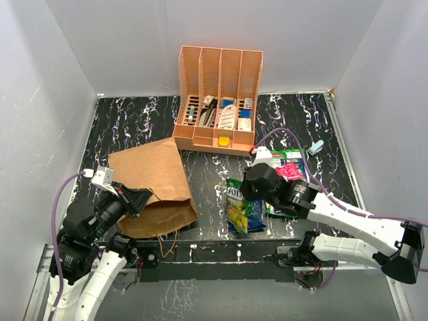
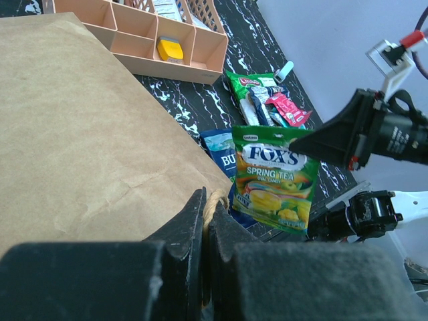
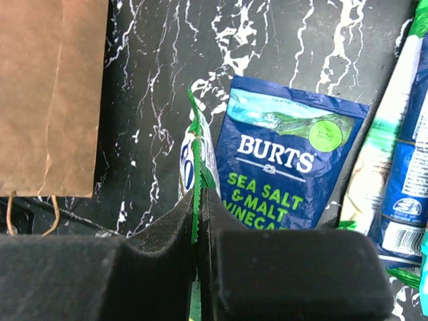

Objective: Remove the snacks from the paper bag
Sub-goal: Place the snack at the center of the board.

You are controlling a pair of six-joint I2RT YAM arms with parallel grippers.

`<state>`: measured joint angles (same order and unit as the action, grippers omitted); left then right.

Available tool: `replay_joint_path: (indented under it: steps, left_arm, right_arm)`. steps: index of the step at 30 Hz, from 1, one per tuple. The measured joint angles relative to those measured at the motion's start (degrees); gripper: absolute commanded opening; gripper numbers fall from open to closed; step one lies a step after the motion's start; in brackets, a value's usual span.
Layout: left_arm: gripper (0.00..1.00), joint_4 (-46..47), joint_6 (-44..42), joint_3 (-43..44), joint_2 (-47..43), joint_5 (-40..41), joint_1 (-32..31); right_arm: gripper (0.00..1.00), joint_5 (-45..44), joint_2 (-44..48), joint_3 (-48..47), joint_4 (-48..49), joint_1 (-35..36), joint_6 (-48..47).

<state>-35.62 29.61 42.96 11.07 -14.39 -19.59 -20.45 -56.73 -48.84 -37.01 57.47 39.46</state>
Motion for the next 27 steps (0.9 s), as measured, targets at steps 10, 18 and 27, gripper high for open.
replay_joint_path:
  steps: [10, 18, 27]
  left_arm:
    - [0.00, 0.0, 0.0, 0.0, 0.0, 0.0, 0.0]
    - [0.00, 0.0, 0.0, 0.0, 0.0, -0.1, 0.0]
    - [0.00, 0.0, 0.0, 0.0, 0.0, -0.2, 0.0]
  right_arm:
    - [0.07, 11.5, -7.2, 0.4, 2.2, -15.6, -8.0]
    - [0.07, 17.4, -12.3, 0.4, 2.2, -22.6, -14.0]
    - [0.08, 24.2, -19.1, -0.2, 3.0, -27.8, -20.9]
